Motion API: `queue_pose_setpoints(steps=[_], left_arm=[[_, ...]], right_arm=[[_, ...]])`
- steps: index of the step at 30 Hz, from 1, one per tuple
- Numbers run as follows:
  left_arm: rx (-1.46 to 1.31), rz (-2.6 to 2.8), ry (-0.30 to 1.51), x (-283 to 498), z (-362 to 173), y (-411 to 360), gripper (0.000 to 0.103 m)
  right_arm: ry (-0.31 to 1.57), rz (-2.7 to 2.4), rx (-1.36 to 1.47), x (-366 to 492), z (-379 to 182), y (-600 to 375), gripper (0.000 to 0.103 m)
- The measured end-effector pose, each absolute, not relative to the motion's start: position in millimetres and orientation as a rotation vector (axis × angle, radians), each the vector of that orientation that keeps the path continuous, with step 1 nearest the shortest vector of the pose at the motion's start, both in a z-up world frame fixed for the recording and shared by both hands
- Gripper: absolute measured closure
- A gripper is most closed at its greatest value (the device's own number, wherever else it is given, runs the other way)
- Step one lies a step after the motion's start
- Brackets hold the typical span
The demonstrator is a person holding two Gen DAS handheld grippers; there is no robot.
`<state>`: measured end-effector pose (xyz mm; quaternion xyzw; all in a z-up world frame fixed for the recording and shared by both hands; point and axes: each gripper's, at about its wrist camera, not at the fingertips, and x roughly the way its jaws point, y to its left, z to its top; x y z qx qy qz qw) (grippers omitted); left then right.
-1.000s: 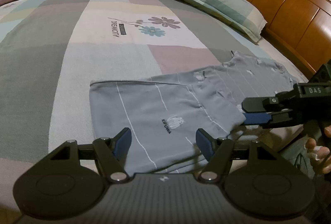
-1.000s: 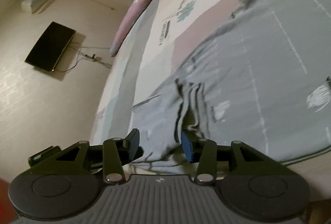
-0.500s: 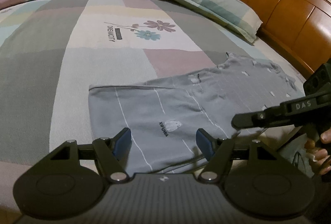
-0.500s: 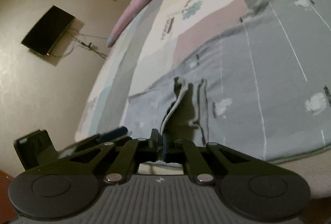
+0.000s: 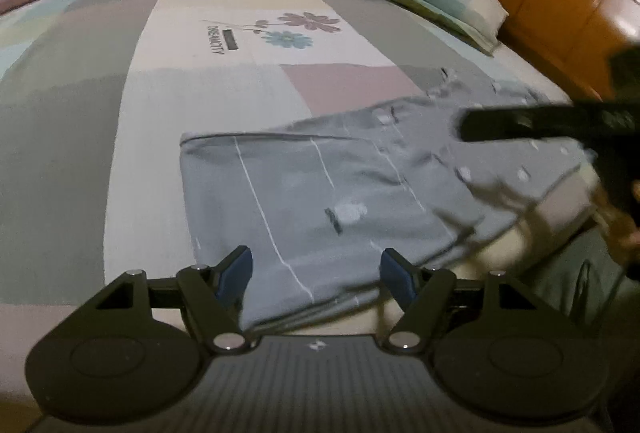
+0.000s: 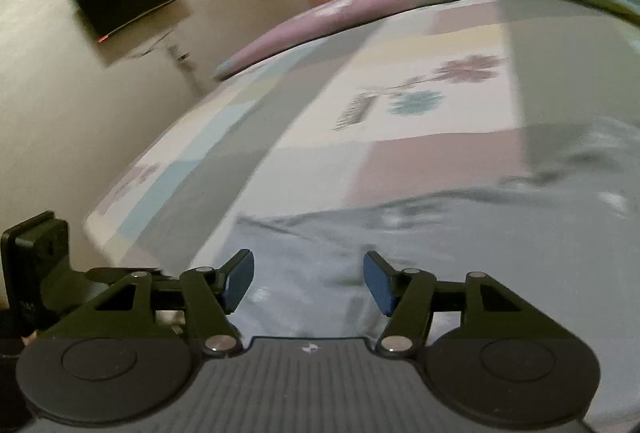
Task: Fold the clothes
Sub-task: 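Open the right tool and smooth the folded sweatpants with both tools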
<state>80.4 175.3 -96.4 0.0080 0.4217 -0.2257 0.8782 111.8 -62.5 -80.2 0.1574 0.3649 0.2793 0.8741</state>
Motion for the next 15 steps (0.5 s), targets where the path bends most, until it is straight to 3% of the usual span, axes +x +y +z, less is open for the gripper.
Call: queue_pose_setpoints(steps=[7, 9, 15], left_arm=[[0.014, -0.436, 0.840, 85.6, -71.6, 190.0, 0.032], [-0.002, -0.437, 0.798, 99.6, -63.8, 188.8, 0.032], [0.007, -0.405, 0.790, 148.8, -87.3, 171.5, 0.033]], right_arm=[[0.797, 0.545, 0.218, 132.2, -94.5, -45.2, 0.037], [0.756, 0.530, 0.186, 119.9, -82.3, -47.0, 0.023], [0.755, 0.511, 0.187, 103.4, -82.8, -61.1, 0.020]])
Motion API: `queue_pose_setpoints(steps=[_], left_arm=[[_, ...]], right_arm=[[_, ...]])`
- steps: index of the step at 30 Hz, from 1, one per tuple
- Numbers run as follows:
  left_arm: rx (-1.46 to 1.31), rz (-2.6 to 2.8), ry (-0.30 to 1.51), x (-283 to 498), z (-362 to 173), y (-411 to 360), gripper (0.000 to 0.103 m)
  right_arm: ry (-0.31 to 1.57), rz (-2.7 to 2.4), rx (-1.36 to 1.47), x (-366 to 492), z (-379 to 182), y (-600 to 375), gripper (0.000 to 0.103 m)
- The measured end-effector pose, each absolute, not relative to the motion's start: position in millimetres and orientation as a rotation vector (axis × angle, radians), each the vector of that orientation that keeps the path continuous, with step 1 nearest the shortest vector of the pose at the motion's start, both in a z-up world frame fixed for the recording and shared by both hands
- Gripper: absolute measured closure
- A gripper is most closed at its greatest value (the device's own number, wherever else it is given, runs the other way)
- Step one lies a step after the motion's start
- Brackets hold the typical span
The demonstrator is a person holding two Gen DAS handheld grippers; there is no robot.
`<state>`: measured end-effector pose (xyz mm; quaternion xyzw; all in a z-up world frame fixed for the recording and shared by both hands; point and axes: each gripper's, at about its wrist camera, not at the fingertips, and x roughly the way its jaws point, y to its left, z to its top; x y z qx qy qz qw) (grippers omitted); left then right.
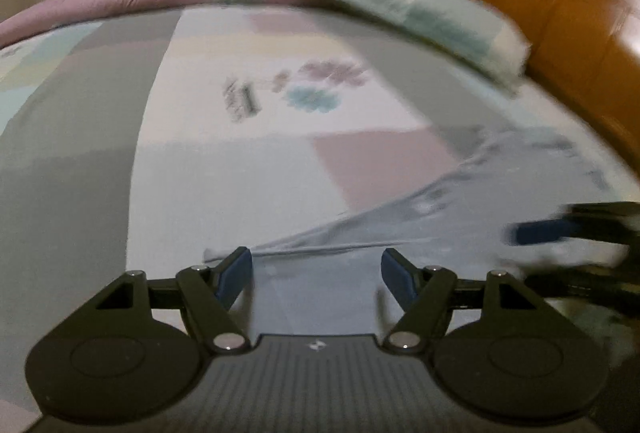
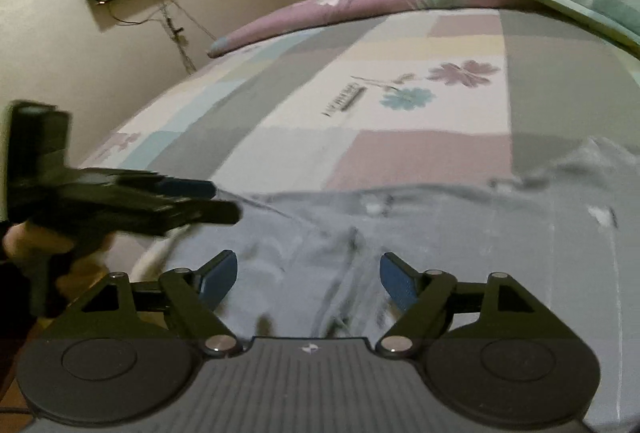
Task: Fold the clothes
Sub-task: 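Open the right tool and smooth the folded sweatpants with both tools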
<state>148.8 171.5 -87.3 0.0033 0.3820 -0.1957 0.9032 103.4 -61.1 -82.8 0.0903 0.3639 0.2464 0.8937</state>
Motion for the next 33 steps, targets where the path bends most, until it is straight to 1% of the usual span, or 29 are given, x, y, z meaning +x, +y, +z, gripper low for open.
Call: queue_pose_setpoints(steps=[1, 2, 3, 5, 7, 8, 11, 13, 16, 19, 23, 25, 29, 33], left_arm=[[0.008, -0.396, 0.793, 152.0, -92.2, 171.8, 0.033], [0.009, -0.387, 0.797, 155.2, -97.1, 172.2, 0.031], [0.009, -0.379, 0.803, 157.3, -99.7, 172.6, 0.032], [0.000, -0.375, 0.801, 149.7, -88.7, 174.9, 0.032], [0.003, -0.406, 0.769, 135.1, -77.5, 178.0, 0.031], [0.013, -0.423, 0.762, 126.9, -74.7, 178.3, 0.031], [0.033, -0.448, 0.785, 102.0, -80.4, 175.1, 0.030], [0.020, -0.460, 0.831, 89.2, -94.4, 173.8, 0.029], [0.045, -0.444, 0.826, 73.4, -102.8, 170.8, 0.027], [0.057, -0.417, 0.832, 72.8, -90.0, 162.2, 0.027], [0.074, -0.429, 0.789, 75.7, -70.5, 145.3, 0.025], [0.098, -0.427, 0.763, 75.1, -62.5, 133.8, 0.024], [0.157, -0.427, 0.726, 75.0, -60.0, 106.1, 0.021], [0.148, -0.443, 0.737, 76.5, -66.9, 87.0, 0.021]], right_arm=[[0.763, 0.494, 0.185, 101.9, -85.8, -65.2, 0.020], [0.775, 0.468, 0.181, 99.1, -88.8, -70.4, 0.019], [0.787, 0.442, 0.177, 96.3, -91.8, -75.7, 0.018], [0.789, 0.397, 0.155, 90.8, -95.9, -85.5, 0.015], [0.768, 0.337, 0.110, 83.0, -98.7, -95.1, 0.008], [0.763, 0.307, 0.085, 80.5, -101.5, -97.5, 0.000], [0.767, 0.248, 0.038, 78.2, -112.5, -102.1, 0.000], [0.755, 0.238, 0.026, 76.6, -117.2, -102.1, 0.000], [0.744, 0.218, -0.030, 75.4, -122.0, -95.8, 0.000], [0.729, 0.201, -0.097, 72.0, -125.7, -88.0, 0.000], [0.720, 0.201, -0.093, 71.0, -126.1, -89.4, 0.000], [0.747, 0.222, -0.092, 71.8, -121.6, -92.8, 0.000], [0.775, 0.241, 0.026, 69.2, -103.4, -118.5, 0.000], [0.715, 0.100, 0.055, 64.7, -91.5, -155.5, 0.000]])
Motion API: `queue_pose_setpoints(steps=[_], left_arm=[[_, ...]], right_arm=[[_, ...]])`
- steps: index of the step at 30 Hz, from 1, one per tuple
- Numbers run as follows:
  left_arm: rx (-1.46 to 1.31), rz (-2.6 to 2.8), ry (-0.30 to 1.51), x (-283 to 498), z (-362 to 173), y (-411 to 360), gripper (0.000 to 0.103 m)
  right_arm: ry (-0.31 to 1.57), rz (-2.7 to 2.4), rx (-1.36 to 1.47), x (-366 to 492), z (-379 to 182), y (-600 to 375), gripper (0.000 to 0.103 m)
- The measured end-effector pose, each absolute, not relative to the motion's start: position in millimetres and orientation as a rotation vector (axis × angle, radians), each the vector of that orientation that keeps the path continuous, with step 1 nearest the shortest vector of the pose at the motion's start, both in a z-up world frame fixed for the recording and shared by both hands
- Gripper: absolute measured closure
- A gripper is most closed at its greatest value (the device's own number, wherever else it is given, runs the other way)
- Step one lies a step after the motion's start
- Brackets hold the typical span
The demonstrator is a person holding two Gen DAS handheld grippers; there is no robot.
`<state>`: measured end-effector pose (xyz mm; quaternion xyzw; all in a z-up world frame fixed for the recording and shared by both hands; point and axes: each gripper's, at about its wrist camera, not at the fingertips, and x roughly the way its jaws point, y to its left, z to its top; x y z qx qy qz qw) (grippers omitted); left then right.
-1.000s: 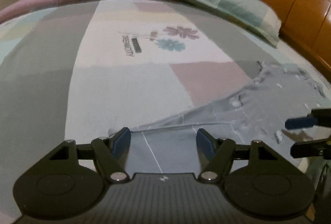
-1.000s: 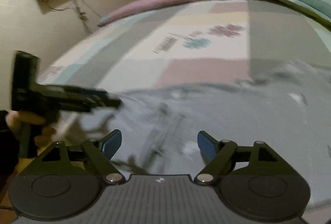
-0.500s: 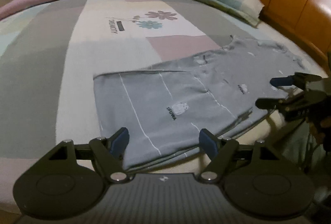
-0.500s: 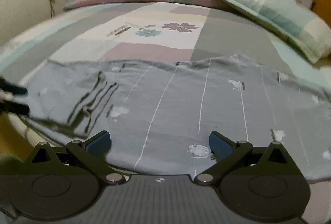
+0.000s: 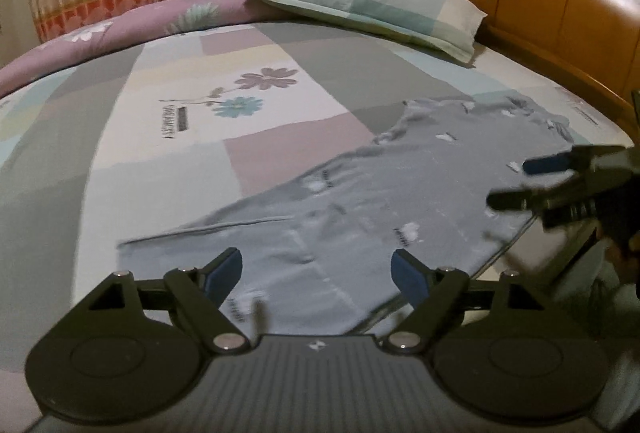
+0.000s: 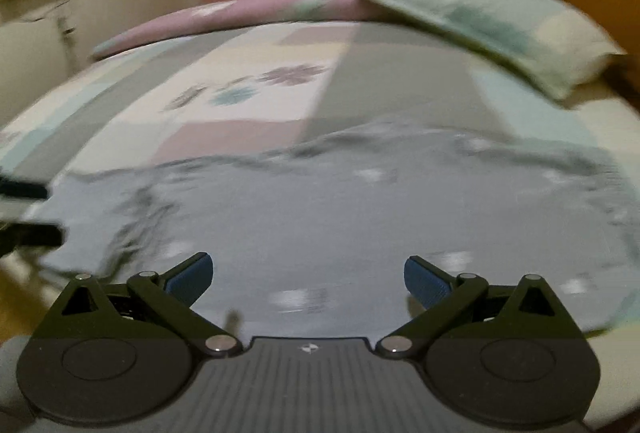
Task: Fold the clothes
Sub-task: 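Open the right tool and smooth the folded sweatpants with both tools, then move the right tool onto the folded grey sweatpants and close on them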
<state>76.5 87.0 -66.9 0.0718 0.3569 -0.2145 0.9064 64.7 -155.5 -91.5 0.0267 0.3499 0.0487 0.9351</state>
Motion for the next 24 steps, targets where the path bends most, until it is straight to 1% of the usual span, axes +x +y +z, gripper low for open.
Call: queue_pose_setpoints(steps=[3, 5, 7, 9, 11, 17, 21, 23, 24], left_arm=[[0.133, -0.442, 0.776, 81.1, -78.1, 79.4, 0.021], [0.122, -0.427, 0.826, 86.4, -89.0, 78.8, 0.021], [0.098, -0.397, 0.868, 90.2, -97.3, 81.4, 0.021], [0.077, -0.393, 0.858, 88.5, -95.8, 82.9, 0.020], [0.062, -0.371, 0.849, 87.2, -91.7, 83.1, 0.020], [0.063, -0.333, 0.836, 81.3, -84.9, 75.6, 0.020], [0.065, -0.314, 0.844, 81.0, -84.5, 73.6, 0.020], [0.063, -0.306, 0.857, 82.4, -85.7, 74.4, 0.020], [0.067, -0.300, 0.860, 83.2, -86.4, 74.5, 0.020]], right_arm=[[0.750, -0.026, 0.038, 67.3, -100.2, -184.4, 0.000], [0.816, -0.104, 0.042, 71.3, -114.2, -201.6, 0.000], [0.779, -0.080, 0.133, 63.9, -114.1, -219.3, 0.000], [0.802, -0.089, 0.168, 68.8, -108.2, -225.6, 0.000], [0.779, -0.083, 0.182, 79.3, -100.8, -227.9, 0.000], [0.694, -0.048, 0.202, 161.6, -78.0, -229.8, 0.000], [0.796, -0.083, 0.166, 220.5, -102.1, -224.2, 0.000], [0.821, -0.108, 0.121, 233.1, -117.1, -219.0, 0.000], [0.773, -0.110, 0.087, 231.2, -118.0, -214.6, 0.000]])
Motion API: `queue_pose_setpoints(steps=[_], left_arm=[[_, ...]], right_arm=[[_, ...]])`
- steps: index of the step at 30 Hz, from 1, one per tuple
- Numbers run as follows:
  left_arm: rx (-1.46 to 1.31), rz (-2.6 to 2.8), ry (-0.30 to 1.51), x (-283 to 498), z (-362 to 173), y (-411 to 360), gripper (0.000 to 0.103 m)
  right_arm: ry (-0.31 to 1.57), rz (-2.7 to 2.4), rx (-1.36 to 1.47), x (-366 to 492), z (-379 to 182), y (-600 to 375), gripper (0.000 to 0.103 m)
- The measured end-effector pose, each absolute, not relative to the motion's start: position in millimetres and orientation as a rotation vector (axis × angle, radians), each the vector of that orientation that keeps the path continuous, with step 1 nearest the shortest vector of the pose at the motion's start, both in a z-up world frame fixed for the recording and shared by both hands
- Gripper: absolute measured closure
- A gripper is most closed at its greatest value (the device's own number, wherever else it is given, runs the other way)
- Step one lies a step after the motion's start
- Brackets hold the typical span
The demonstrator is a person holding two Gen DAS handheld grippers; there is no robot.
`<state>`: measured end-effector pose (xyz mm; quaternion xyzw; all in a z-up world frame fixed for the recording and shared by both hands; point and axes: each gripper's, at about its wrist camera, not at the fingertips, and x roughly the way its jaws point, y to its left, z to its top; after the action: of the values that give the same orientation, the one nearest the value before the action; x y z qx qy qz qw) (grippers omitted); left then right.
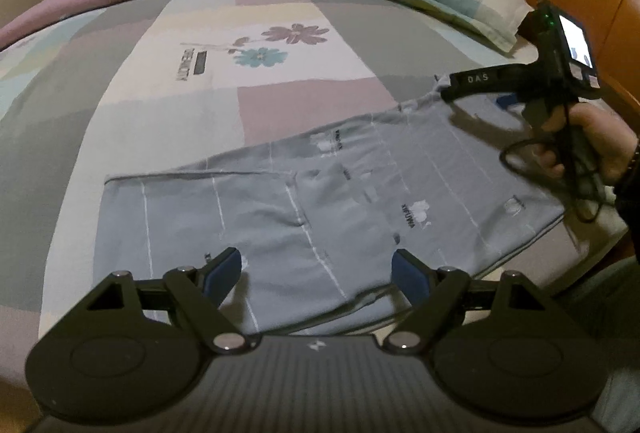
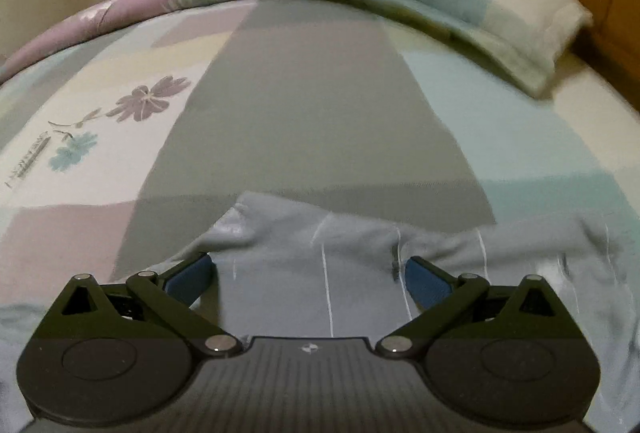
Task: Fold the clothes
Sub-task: 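Move the right tool onto the folded grey sweatpants and close on them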
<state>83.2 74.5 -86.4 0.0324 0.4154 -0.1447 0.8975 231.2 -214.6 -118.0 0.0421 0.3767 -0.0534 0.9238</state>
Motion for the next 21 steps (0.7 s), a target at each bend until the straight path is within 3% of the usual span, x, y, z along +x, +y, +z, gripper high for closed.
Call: queue_pose_setpoints(steps=[5, 13, 21], left_arm=[[0.067, -0.299, 0.849, 83.7, -84.5, 74.9, 0.020], [0.057, -0.353, 0.813, 76.9, -77.5, 65.7, 0.020], [0.079, -0.401, 0.799, 75.6, -71.8, 46.0, 0.020]], right_arm=[[0.802, -0.075, 0.122, 225.1, -109.5, -223.2, 0.000], [0.710, 0.024, 0.411, 127.7, -80.1, -284.9, 0.000], [0.717, -0.038, 0.610, 78.2, -109.9, -337.5, 0.000]])
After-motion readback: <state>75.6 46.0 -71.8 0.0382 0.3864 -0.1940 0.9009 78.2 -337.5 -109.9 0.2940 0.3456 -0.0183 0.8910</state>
